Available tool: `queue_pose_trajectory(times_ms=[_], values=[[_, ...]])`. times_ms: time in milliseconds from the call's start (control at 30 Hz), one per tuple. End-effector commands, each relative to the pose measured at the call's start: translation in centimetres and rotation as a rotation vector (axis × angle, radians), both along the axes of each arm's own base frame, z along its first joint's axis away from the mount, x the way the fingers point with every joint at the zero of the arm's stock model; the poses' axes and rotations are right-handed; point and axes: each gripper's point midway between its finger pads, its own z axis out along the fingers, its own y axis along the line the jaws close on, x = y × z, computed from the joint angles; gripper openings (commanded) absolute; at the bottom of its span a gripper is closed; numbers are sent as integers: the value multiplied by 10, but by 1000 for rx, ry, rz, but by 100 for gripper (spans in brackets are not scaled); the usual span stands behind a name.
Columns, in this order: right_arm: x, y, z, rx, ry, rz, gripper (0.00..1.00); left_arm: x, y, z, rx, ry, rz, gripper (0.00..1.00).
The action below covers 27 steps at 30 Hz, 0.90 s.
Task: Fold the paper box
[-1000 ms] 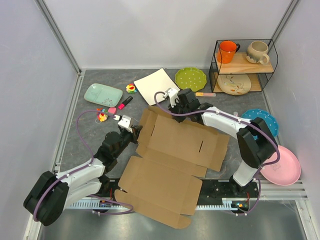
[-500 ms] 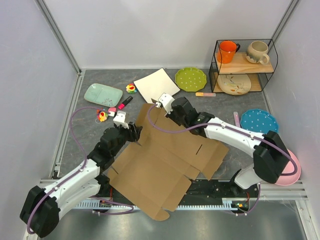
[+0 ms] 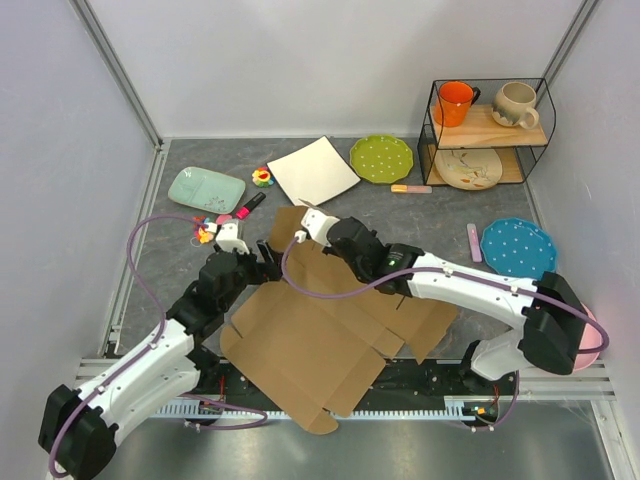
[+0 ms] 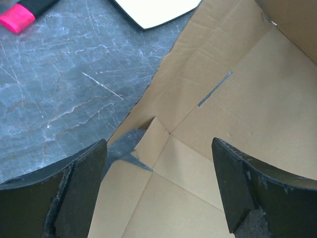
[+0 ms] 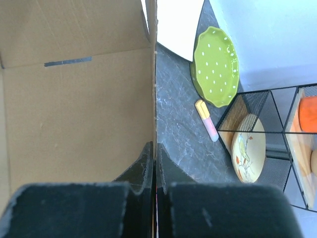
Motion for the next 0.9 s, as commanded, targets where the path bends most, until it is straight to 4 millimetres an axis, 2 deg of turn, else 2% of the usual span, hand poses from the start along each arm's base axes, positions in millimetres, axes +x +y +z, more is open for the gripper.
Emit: queue_pose_trajectory(times_ms=[0,100,133,167,233,267,333,367,400,500,700,867], values=[[-5,-9,23,95,-12,-35,0,-2,-6,32,-159,-14,32,93],[-9,-8,29,192,44,-38,0,-2,-4,50,-162,-69,24,93],[-13,0,28,252,98,-15,0,-1,-4,55,-157,-84,22,94],[-15,-1,36,284,119,-7,0,0,-4,63,-135,-110,6,95],[-15,-1,42,339,155,1,0,3,-7,67,-113,-128,-9,95],[-23,3,45,382,195,31,0,5,-8,72,-95,-143,-18,95],[-20,0,54,431,220,30,0,9,-9,73,-73,-147,-22,95],[-27,4,57,485,275,58,0,12,-10,82,-65,-176,-26,96],[-20,-3,63,527,290,43,0,13,-12,85,-60,-189,-39,96],[-19,-7,73,674,415,73,0,16,-25,101,-57,-257,-111,96],[-20,-12,74,827,595,117,0,25,-27,115,-28,-304,-115,96],[-20,-6,76,920,687,139,0,24,-33,124,-30,-363,-156,97]])
